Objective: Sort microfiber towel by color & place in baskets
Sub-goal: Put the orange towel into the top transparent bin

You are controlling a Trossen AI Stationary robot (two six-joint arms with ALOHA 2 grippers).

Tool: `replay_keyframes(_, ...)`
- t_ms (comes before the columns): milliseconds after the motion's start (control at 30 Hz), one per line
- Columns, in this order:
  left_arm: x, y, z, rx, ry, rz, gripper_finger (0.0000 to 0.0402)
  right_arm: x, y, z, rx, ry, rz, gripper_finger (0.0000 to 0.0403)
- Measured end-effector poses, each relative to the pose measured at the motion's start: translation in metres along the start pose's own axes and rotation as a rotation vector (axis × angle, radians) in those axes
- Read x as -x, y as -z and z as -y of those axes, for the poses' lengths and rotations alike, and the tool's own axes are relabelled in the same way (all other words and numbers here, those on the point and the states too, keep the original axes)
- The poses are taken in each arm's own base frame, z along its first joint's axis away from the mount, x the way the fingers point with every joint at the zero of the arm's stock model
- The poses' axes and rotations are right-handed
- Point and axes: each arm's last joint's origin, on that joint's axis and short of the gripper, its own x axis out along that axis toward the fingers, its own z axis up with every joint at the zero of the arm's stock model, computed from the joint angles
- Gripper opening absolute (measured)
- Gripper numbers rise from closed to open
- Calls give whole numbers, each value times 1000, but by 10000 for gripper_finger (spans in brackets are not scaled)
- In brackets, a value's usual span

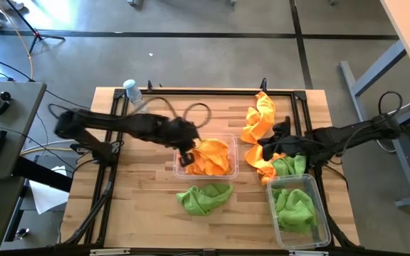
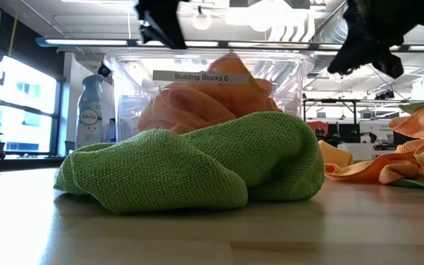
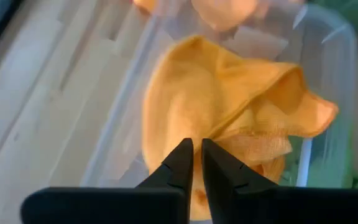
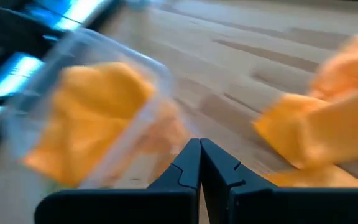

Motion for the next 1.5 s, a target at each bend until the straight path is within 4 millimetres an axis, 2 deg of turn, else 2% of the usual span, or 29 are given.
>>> replay_keyframes(100, 20, 19, -14, 17, 11, 62, 4, -6, -6, -6, -16, 146, -58, 0)
replay_keyframes(267, 45, 50, -35, 29, 22, 129, 1, -14, -23, -9, -112, 387, -104, 0)
replay_keyframes(467, 59, 79, -50, 22, 48, 167, 1, -33, -50, -6, -190, 532, -119, 5)
replay_keyframes(633, 63, 95, -57, 32, 50, 177, 0, -55, -65, 12, -258, 647, -128, 42)
replay_keyframes(867, 67, 103, -60, 38, 67, 183, 0, -82, -74, 34, -336, 779, -129, 121)
replay_keyframes(1100, 67, 103, -59, 31, 78, 181, 0, -115, -71, 51, -338, 911, -171, 180)
replay_keyframes(1233, 67, 103, -59, 36, 79, 181, 0, -136, -67, 61, -342, 957, -192, 195)
replay_keyframes(1500, 67, 104, -59, 46, 105, 174, 0, -174, -56, 85, -347, 1058, -253, 200)
